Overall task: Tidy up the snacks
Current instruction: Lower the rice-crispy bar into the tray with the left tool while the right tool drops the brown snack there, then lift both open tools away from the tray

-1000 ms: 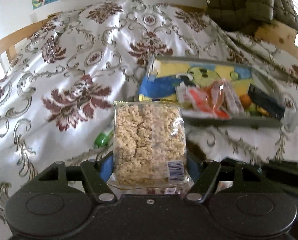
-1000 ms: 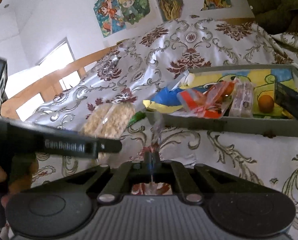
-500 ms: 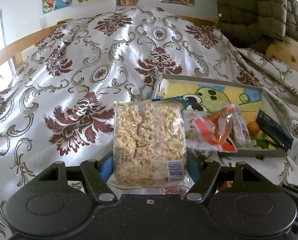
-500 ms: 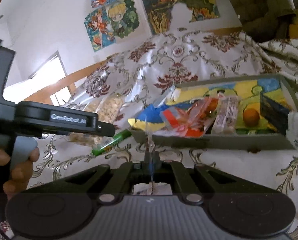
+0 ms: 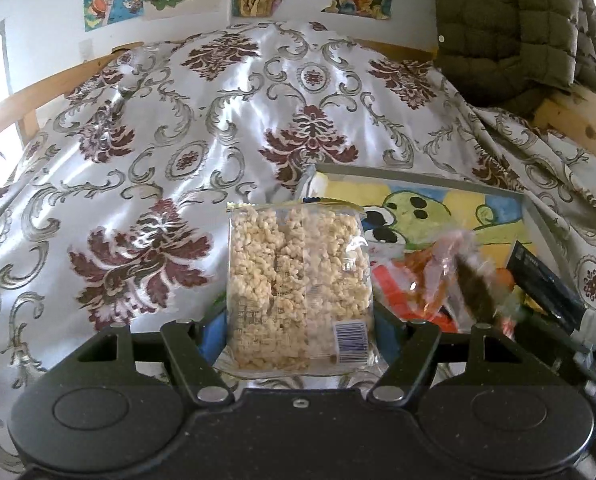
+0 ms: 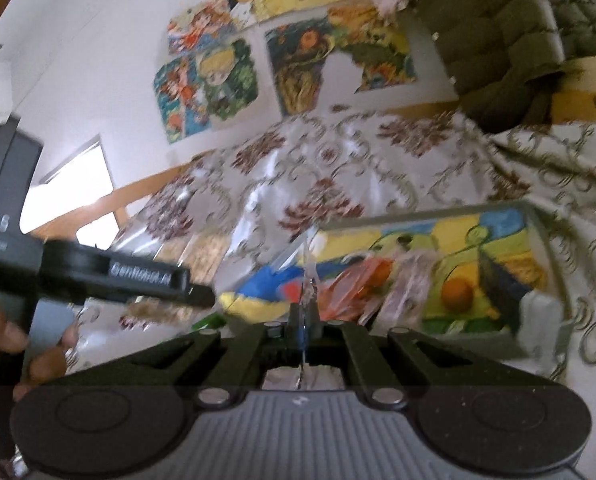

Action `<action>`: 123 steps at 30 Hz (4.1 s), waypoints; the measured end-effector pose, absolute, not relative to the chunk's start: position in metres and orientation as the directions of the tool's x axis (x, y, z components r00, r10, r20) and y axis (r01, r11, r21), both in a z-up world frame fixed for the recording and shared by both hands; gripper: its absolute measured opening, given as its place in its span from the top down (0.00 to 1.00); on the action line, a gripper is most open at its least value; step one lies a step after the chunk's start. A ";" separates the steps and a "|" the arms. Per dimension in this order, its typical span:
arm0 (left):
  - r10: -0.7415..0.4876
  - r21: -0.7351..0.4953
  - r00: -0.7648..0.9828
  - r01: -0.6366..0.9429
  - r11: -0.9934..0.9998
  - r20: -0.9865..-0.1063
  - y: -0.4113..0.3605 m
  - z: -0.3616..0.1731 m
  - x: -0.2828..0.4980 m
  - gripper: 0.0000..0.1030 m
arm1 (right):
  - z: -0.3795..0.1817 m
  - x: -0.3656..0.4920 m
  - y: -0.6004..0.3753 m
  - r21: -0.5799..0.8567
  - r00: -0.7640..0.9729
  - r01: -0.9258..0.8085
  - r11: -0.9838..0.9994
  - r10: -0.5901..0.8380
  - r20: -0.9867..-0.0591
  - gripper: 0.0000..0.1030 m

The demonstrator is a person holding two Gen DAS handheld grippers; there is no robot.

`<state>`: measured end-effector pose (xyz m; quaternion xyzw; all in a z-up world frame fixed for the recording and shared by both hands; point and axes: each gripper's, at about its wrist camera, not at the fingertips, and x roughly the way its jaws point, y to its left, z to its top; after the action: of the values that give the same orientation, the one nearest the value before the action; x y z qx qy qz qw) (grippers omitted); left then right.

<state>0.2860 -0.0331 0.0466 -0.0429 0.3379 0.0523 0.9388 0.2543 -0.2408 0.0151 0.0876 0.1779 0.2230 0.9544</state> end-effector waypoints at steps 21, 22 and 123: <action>-0.115 -0.069 0.755 0.092 0.993 -0.646 -0.092 0.013 0.403 0.29 | -0.024 0.323 -0.283 0.205 0.902 -0.195 0.959 0.257 -0.347 0.92; -0.126 -0.077 0.752 0.099 0.992 -0.647 -0.092 0.011 0.405 0.29 | -0.024 0.324 -0.284 0.197 0.903 -0.191 0.962 0.250 -0.349 0.91; 0.118 -0.004 0.736 -0.162 0.987 -0.666 0.051 0.015 0.114 0.01 | -0.015 0.114 -0.151 0.117 0.732 -0.433 0.894 0.424 -0.533 0.00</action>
<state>0.1143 0.0508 0.0149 -0.0310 0.3552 0.0753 0.9312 0.1137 -0.1509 -0.0145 -0.0076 0.2847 0.2304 0.9305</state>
